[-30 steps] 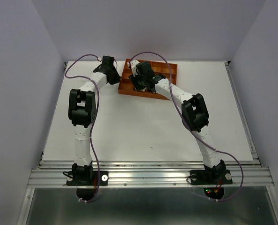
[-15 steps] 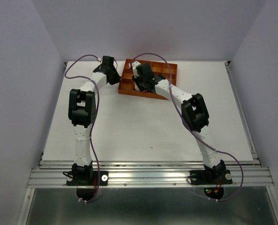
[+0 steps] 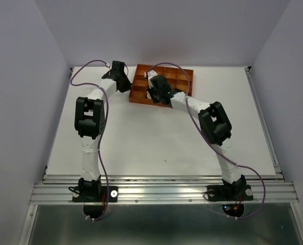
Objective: Roll the underwear
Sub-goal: Place the rolled underwear into the container
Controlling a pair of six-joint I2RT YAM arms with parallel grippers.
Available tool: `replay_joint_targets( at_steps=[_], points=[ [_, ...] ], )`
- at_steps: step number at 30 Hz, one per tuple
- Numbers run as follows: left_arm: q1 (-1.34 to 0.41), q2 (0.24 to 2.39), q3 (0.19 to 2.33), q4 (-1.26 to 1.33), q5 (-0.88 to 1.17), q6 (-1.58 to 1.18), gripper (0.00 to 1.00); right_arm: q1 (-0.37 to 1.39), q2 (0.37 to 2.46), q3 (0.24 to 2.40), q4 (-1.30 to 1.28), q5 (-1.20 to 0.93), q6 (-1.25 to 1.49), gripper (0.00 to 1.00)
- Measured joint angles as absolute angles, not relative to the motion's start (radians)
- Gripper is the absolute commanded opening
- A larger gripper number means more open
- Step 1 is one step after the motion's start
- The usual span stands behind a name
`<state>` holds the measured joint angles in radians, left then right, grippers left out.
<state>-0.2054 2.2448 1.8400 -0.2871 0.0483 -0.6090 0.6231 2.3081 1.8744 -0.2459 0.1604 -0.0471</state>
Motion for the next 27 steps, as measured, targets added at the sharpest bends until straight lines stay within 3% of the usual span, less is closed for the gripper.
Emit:
replay_joint_targets(
  at_steps=[11, 14, 15, 18, 22, 23, 24, 26, 27],
  points=[
    [-0.204, 2.241, 1.839, -0.302, 0.053, -0.629, 0.00, 0.612, 2.272, 1.798, -0.191, 0.159, 0.029, 0.08],
    [-0.203, 2.238, 1.831, -0.296, 0.054, -0.636, 0.00, 0.605, 2.270, 1.791, -0.185, 0.135, 0.040, 0.12],
    [-0.203, 2.236, 1.828, -0.294, 0.054, -0.636, 0.02, 0.603, 2.265, 1.782, -0.176, 0.128, 0.043, 0.22],
    [-0.203, 2.233, 1.826, -0.299, 0.059, -0.636, 0.08, 0.601, 2.252, 1.771, -0.171, 0.121, 0.043, 0.28],
    [-0.203, 2.228, 1.829, -0.321, 0.055, -0.628, 0.31, 0.601, 2.243, 1.779, -0.196, 0.116, 0.030, 0.47],
    [-0.203, 2.228, 1.833, -0.332, 0.052, -0.625, 0.32, 0.601, 2.240, 1.788, -0.205, 0.116, 0.023, 0.50],
    [-0.202, 2.228, 1.837, -0.342, 0.049, -0.622, 0.33, 0.600, 2.239, 1.798, -0.220, 0.116, 0.017, 0.62],
    [-0.200, 2.228, 1.857, -0.386, 0.042, -0.611, 0.40, 0.598, 2.237, 1.831, -0.255, 0.112, -0.001, 0.72],
    [-0.200, 2.228, 1.872, -0.412, 0.040, -0.606, 0.42, 0.598, 2.235, 1.847, -0.265, 0.113, -0.003, 0.98]
  ],
)
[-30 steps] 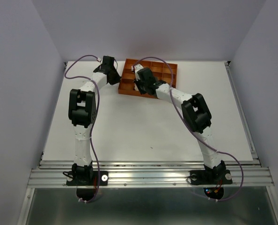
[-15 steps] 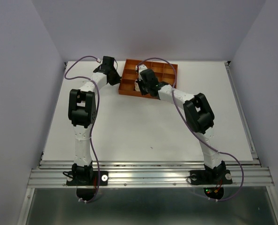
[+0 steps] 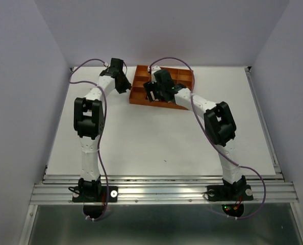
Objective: Roll the underwear
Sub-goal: Place the rolled underwear into the container
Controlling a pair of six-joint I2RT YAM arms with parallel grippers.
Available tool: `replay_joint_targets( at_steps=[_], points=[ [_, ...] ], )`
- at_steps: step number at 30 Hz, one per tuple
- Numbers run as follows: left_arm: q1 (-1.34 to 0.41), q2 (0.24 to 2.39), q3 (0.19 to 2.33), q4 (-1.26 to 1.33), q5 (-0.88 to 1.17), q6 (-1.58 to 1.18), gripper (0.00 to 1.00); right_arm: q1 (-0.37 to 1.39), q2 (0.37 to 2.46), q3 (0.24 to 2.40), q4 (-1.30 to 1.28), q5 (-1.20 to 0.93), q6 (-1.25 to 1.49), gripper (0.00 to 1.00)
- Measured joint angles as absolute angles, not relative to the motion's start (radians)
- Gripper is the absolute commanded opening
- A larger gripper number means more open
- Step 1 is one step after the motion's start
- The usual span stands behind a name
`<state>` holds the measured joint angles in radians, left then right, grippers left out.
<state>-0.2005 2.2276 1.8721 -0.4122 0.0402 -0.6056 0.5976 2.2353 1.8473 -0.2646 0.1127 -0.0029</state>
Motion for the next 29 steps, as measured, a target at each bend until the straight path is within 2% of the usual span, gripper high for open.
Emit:
replay_joint_targets(
  at_steps=[1, 4, 6, 8, 10, 12, 13, 14, 18, 21, 25, 29],
  points=[
    [-0.200, 2.228, 1.896, -0.445, 0.035, -0.603, 0.48, 0.597, 2.231, 1.867, -0.272, 0.112, -0.007, 1.00],
    [-0.200, 2.223, 1.984, -0.508, 0.009, -0.591, 0.55, 0.597, 2.180, 1.886, -0.280, 0.113, -0.016, 1.00],
    [-0.200, 2.199, 2.016, -0.526, -0.004, -0.588, 0.55, 0.597, 2.111, 1.882, -0.280, 0.134, -0.003, 1.00],
    [-0.200, 2.147, 2.020, -0.548, -0.016, -0.583, 0.59, 0.597, 1.991, 1.802, -0.222, 0.177, 0.025, 1.00],
    [-0.200, 2.059, 1.986, -0.556, -0.037, -0.580, 0.60, 0.597, 1.806, 1.629, -0.134, 0.238, 0.056, 1.00],
    [-0.200, 1.922, 1.891, -0.545, -0.060, -0.581, 0.68, 0.597, 1.669, 1.507, -0.086, 0.302, 0.084, 1.00],
    [-0.200, 1.856, 1.830, -0.527, -0.073, -0.582, 0.86, 0.597, 1.554, 1.409, -0.044, 0.356, 0.106, 1.00],
    [-0.200, 1.751, 1.731, -0.505, -0.089, -0.586, 0.99, 0.597, 1.470, 1.321, -0.012, 0.400, 0.130, 1.00],
    [-0.199, 1.343, 1.370, -0.435, -0.146, -0.614, 0.99, 0.596, 1.218, 1.041, 0.013, 0.564, 0.208, 1.00],
    [-0.192, 1.135, 1.188, -0.408, -0.180, -0.635, 0.99, 0.595, 1.108, 0.876, -0.021, 0.638, 0.260, 1.00],
    [-0.188, 1.078, 1.150, -0.403, -0.203, -0.649, 0.99, 0.595, 1.043, 0.769, -0.089, 0.673, 0.305, 1.00],
    [-0.188, 1.085, 1.150, -0.393, -0.210, -0.653, 0.99, 0.595, 1.014, 0.762, -0.105, 0.681, 0.324, 1.00]
  ],
)
